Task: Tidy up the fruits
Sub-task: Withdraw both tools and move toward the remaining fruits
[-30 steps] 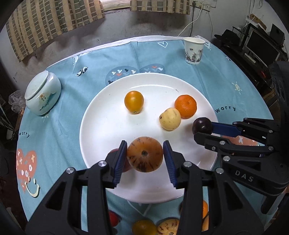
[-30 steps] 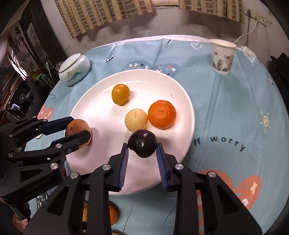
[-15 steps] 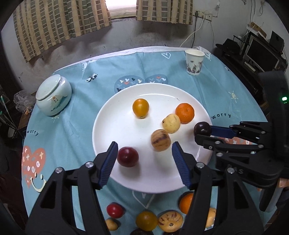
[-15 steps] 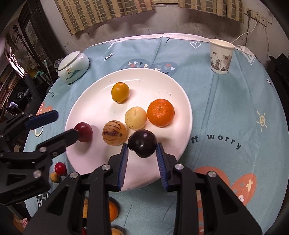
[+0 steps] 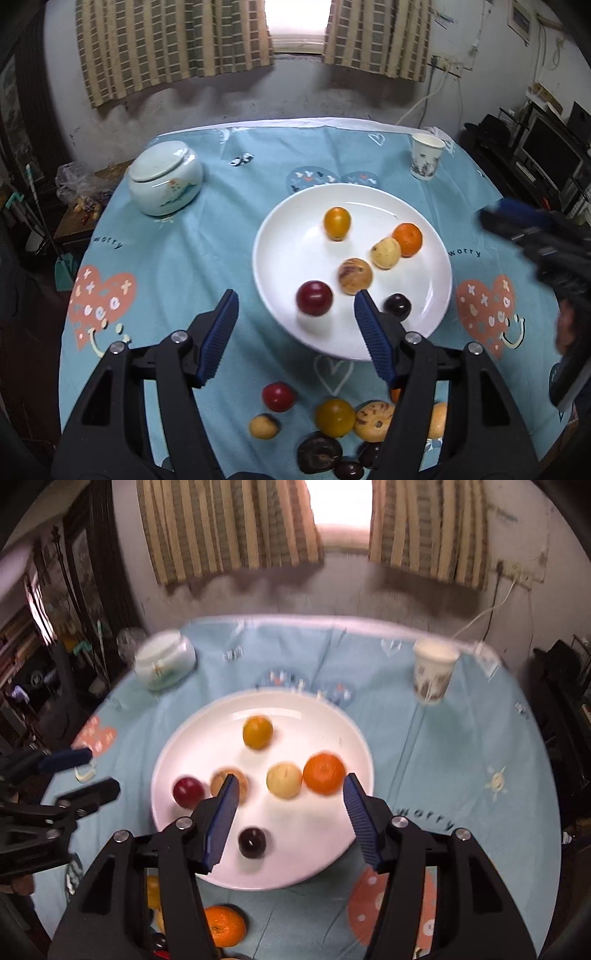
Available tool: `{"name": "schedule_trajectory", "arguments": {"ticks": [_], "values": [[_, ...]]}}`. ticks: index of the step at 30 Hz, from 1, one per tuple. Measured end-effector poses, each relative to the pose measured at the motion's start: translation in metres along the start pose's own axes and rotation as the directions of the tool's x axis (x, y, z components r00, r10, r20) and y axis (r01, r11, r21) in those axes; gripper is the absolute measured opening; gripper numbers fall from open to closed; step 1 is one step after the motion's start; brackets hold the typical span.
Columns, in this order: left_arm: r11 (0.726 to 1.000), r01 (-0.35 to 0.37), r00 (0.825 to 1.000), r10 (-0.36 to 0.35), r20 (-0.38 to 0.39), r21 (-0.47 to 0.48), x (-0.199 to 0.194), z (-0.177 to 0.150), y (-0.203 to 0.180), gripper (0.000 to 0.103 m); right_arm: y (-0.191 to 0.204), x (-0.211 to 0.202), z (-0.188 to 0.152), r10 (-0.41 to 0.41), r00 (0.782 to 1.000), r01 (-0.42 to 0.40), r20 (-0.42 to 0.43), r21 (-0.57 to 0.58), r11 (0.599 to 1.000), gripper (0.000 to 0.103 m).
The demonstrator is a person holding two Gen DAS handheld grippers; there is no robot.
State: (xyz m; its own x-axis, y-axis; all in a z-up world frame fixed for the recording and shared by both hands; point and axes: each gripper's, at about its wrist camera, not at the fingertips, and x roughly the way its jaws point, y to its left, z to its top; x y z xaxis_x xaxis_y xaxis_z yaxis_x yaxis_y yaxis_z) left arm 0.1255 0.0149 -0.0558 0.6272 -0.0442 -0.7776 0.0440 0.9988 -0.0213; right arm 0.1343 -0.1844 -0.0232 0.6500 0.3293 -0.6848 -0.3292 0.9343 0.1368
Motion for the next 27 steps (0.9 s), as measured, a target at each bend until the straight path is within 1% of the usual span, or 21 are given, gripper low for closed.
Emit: {"name": "schedule_trajectory", "arguments": {"ticks": [1,2,4,5,7,8,9,10,11,13,15,16,17,18,20,21,22,23,24,25,27], "values": [[1.000,0.000,1.000,0.000,0.006,-0.007,-0.004,-0.001,0.002,0.066,0.000,-0.014,0.001,0.002,0.999,-0.002,0.045,-0.003,1.000,0.060],[1.000,-0.004,1.000,0.004,0.013,-0.010,-0.008,-0.002,0.003,0.066,0.001,-0.035,0.003,-0.001,0.994,0.003,0.114,-0.010,1.000,0.060],[1.000,-0.004,0.999,0.004,0.034,0.000,-0.019,-0.003,0.001,0.067,0.006,-0.075,0.004,-0.013,0.972,0.019,0.234,-0.024,1.000,0.066],[1.000,0.001,0.999,-0.001,0.042,0.008,-0.023,-0.004,-0.001,0.067,0.008,-0.090,0.004,-0.022,0.961,0.030,0.277,-0.023,0.999,0.070],[0.999,0.014,0.998,-0.016,0.063,0.030,-0.034,-0.006,-0.009,0.068,0.015,-0.130,0.000,-0.039,0.925,0.049,0.379,-0.016,0.999,0.090],[0.999,0.015,0.997,-0.018,0.074,0.041,-0.040,-0.007,-0.012,0.069,0.019,-0.153,-0.004,-0.046,0.895,0.059,0.443,-0.014,0.998,0.092],[0.998,0.018,0.996,-0.022,0.083,0.054,-0.045,-0.008,-0.016,0.072,0.024,-0.169,-0.007,-0.059,0.872,0.076,0.486,-0.015,0.997,0.094],[0.997,0.020,0.995,-0.027,0.096,0.069,-0.053,-0.010,-0.021,0.073,0.031,-0.190,-0.010,-0.091,0.837,0.119,0.540,-0.017,0.993,0.099],[0.996,0.026,0.994,-0.034,0.105,0.080,-0.058,-0.011,-0.023,0.073,0.035,-0.203,-0.013,-0.117,0.813,0.153,0.571,-0.016,0.988,0.101],[0.995,0.036,0.991,-0.048,0.125,0.096,-0.071,-0.014,-0.029,0.074,0.050,-0.238,-0.022,-0.166,0.726,0.235,0.668,-0.014,0.972,0.102],[0.993,0.045,0.988,-0.061,0.145,0.111,-0.083,-0.018,-0.033,0.075,0.058,-0.260,-0.030,-0.178,0.691,0.248,0.701,0.001,0.969,0.102],[0.992,0.044,0.986,-0.062,0.154,0.118,-0.089,-0.020,-0.036,0.075,0.060,-0.265,-0.033,-0.169,0.697,0.237,0.697,-0.001,0.971,0.102],[0.991,0.047,0.985,-0.067,0.160,0.124,-0.094,-0.023,-0.037,0.075,0.061,-0.264,-0.035,-0.159,0.718,0.228,0.678,-0.012,0.974,0.102],[0.990,0.050,0.983,-0.071,0.167,0.130,-0.100,-0.026,-0.038,0.076,0.060,-0.258,-0.039,-0.142,0.767,0.202,0.625,-0.025,0.979,0.102],[0.989,0.048,0.982,-0.073,0.174,0.142,-0.107,-0.034,-0.040,0.078,0.055,-0.231,-0.054,-0.083,0.882,0.105,0.464,-0.022,0.994,0.102],[0.988,0.043,0.982,-0.069,0.175,0.148,-0.111,-0.040,-0.039,0.079,0.053,-0.219,-0.066,-0.078,0.908,0.082,0.412,0.007,0.997,0.102],[0.987,0.041,0.983,-0.067,0.172,0.152,-0.113,-0.045,-0.038,0.079,0.054,-0.208,-0.076,-0.067,0.927,0.062,0.370,0.025,0.998,0.102],[0.987,0.039,0.984,-0.065,0.164,0.156,-0.114,-0.052,-0.036,0.079,0.052,-0.196,-0.088,-0.047,0.951,0.033,0.307,0.049,0.998,0.102],[0.987,0.034,0.987,-0.058,0.153,0.157,-0.113,-0.060,-0.032,0.079,0.051,-0.180,-0.101,-0.024,0.975,0.005,0.221,0.082,0.997,0.102],[0.988,0.028,0.989,-0.050,0.141,0.154,-0.113,-0.069,-0.027,0.079,0.053,-0.166,-0.112,-0.012,0.988,-0.005,0.154,0.109,0.994,0.102],[0.990,0.014,0.994,-0.029,0.107,0.139,-0.110,-0.087,-0.012,0.079,0.048,-0.141,-0.134,0.014,0.999,-0.020,0.039,0.162,0.987,0.102]]}}
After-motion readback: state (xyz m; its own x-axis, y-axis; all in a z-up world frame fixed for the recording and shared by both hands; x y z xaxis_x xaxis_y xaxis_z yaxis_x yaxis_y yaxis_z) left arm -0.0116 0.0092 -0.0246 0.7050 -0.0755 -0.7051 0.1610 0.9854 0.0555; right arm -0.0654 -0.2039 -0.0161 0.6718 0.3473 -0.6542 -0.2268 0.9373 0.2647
